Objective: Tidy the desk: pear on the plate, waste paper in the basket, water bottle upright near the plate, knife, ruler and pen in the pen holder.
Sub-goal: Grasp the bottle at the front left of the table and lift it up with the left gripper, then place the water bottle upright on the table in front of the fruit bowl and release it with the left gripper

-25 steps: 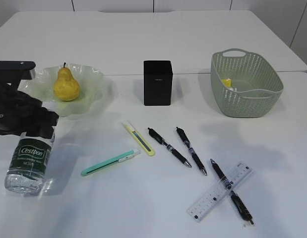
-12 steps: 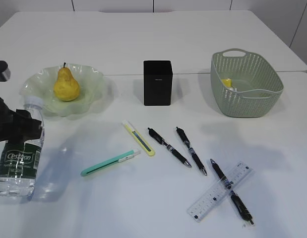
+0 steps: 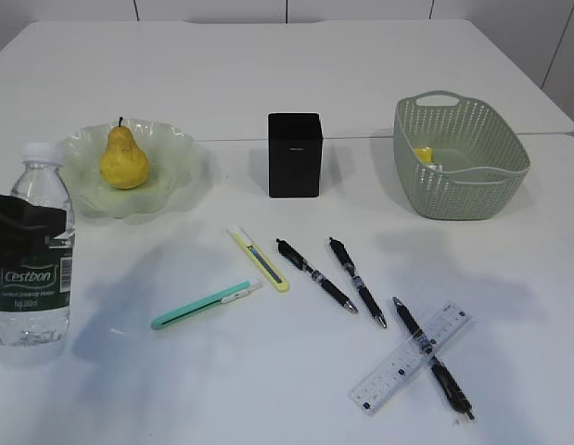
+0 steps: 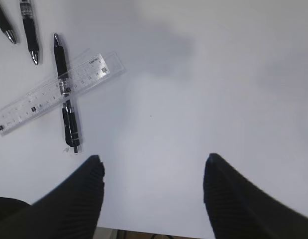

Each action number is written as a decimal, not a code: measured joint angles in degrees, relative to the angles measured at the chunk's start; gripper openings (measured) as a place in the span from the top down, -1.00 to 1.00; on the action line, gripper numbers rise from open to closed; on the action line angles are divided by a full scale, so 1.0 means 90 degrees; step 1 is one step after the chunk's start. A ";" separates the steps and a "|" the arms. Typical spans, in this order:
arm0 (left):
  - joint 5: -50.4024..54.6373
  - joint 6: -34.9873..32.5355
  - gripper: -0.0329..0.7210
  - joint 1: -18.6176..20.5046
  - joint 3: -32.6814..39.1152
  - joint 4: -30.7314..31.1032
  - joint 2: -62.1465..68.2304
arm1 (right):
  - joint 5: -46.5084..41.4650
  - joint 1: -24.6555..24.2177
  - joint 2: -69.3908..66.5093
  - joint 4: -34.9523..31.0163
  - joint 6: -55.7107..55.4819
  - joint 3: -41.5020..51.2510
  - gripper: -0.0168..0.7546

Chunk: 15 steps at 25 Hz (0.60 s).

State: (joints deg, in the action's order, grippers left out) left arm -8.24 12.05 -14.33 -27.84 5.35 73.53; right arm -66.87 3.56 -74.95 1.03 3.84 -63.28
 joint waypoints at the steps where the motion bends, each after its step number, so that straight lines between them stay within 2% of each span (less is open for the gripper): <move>1: -0.0205 0.0000 -0.01 0.0000 0.0049 0.0000 -0.0038 | -0.0010 0.0000 0.0000 0.0000 0.0000 0.0000 -0.26; 15: -0.2397 0.0000 -0.01 0.0000 0.0137 0.0035 -0.0033 | -0.0136 0.0000 0.0000 0.0000 -0.0230 0.0000 -0.26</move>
State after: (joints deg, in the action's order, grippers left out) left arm -29.81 12.05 -14.33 -26.61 5.67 73.23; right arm -68.10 3.56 -74.95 1.03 1.77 -63.28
